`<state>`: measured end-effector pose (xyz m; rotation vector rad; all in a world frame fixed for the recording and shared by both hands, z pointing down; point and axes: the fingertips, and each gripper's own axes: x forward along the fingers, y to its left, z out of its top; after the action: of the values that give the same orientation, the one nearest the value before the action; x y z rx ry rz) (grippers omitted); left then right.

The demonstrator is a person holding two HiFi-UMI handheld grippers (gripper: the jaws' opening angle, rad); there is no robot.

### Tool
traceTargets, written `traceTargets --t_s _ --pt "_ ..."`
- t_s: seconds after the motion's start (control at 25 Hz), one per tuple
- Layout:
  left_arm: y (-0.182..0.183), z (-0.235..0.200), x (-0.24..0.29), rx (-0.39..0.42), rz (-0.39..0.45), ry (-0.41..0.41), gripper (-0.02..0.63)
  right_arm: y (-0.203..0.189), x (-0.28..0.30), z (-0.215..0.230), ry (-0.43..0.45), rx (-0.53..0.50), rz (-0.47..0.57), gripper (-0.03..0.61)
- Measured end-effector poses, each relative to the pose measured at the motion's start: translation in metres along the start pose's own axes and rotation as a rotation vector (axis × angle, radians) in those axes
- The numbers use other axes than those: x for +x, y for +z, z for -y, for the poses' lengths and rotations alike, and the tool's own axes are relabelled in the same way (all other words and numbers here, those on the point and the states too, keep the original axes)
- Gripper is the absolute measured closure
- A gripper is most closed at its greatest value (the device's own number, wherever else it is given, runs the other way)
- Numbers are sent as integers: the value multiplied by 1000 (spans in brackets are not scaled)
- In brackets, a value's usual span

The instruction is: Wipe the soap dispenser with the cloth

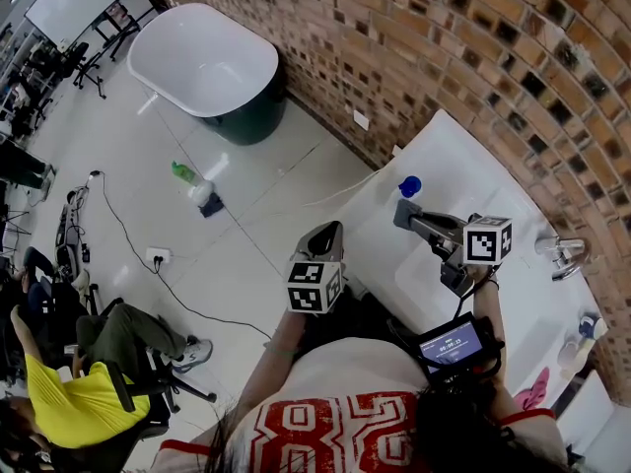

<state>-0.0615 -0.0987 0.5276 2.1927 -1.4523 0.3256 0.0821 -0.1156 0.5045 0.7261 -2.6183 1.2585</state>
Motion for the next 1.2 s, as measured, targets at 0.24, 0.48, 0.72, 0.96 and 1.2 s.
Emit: traceTargets --t_s 0.24,0.48,0.72,0.96,1.2 --pt "-2 -5 -3 -5 -2 17 611 6 14 14 -52 47 43 531" --pt "-5 -8 -6 -5 -5 26 611 8 25 24 -92 105 94 531" --pt "-5 -9 -7 -7 -7 29 611 0 32 39 -162 211 160 532" --pt "-6 -9 -6 -4 -7 27 611 -8 36 44 -184 245 174 532" --pt "-4 -13 -7 -8 -3 37 611 -17 50 43 -185 222 130 531"
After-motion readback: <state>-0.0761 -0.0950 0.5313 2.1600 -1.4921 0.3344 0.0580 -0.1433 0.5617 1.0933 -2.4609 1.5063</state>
